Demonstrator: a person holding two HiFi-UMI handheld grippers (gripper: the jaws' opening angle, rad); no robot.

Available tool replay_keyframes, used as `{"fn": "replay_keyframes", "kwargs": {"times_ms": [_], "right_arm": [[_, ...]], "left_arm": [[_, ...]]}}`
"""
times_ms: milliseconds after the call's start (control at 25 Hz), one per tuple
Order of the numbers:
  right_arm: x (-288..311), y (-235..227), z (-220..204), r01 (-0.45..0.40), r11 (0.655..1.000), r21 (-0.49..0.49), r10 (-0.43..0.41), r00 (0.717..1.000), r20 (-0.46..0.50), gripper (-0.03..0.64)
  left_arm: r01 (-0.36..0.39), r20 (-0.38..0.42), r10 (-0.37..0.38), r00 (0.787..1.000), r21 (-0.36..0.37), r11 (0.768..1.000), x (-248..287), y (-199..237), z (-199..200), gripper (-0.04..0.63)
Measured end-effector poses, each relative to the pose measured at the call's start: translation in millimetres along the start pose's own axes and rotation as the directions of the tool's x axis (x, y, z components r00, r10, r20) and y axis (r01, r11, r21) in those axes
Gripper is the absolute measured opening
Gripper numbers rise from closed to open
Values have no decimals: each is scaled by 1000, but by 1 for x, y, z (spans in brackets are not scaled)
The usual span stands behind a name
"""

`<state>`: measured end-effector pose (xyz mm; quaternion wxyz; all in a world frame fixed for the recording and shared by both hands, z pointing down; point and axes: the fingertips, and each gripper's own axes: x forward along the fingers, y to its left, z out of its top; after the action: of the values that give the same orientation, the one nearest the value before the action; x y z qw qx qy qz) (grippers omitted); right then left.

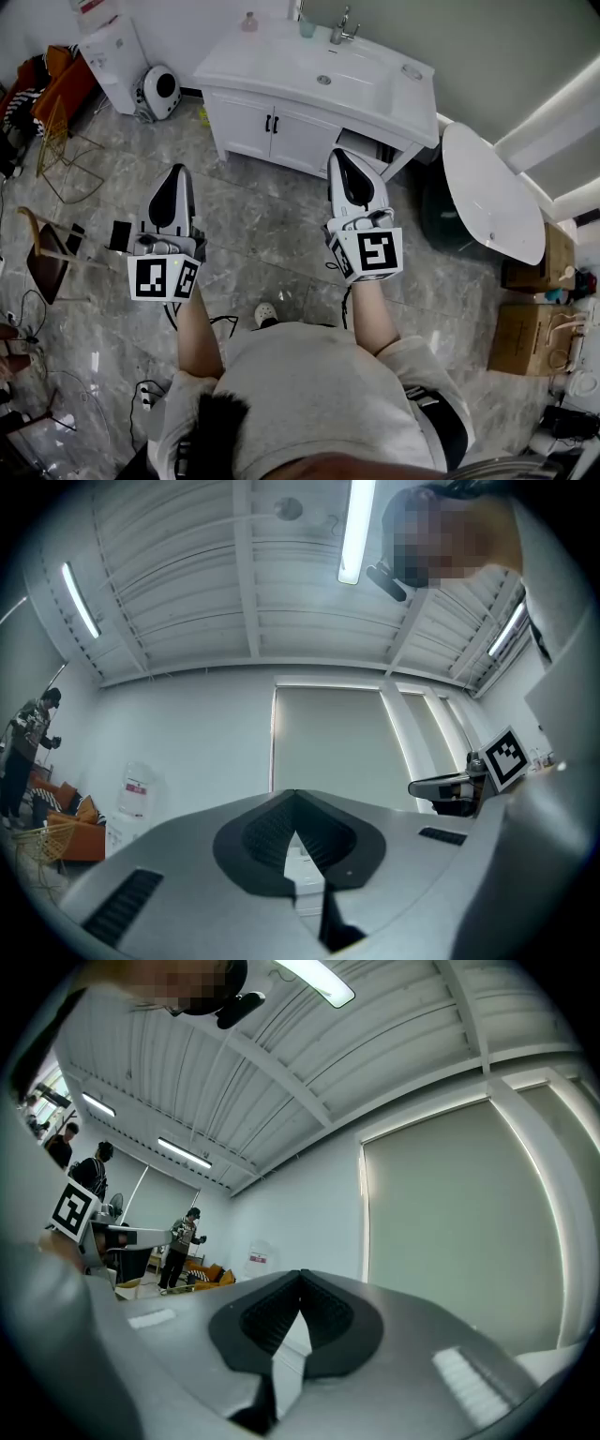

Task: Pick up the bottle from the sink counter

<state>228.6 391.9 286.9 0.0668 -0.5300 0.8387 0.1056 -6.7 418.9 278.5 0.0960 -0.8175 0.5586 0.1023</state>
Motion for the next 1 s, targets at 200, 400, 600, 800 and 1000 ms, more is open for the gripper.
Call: {"fn": "replay_keyframes", "kwargs": {"times_ms": [200, 400, 600, 800, 1000], "right_arm": [[16, 19, 0, 25, 1000, 10, -25, 1000, 16, 11], [30, 28, -7, 43, 999, 0, -43, 999, 6, 11], [53, 21, -22, 46, 999, 13, -46, 999, -13, 11], [103, 9, -34, 26, 1000, 12, -26, 1000, 4, 11], [167, -6, -45, -8, 1000, 15, 8, 1000, 12, 11]], "left_arm": [[12, -8, -12, 1000, 12, 1000, -3, 30, -1, 6], [17, 9, -17, 1000, -1, 1000, 4, 54, -3, 6], [24, 13, -24, 1000, -11, 1000, 22, 68, -14, 6], [24, 25, -24, 999, -6, 1000, 59, 90, -26, 6], [3, 23, -3, 1000, -6, 1000, 109, 121, -37, 6]]}}
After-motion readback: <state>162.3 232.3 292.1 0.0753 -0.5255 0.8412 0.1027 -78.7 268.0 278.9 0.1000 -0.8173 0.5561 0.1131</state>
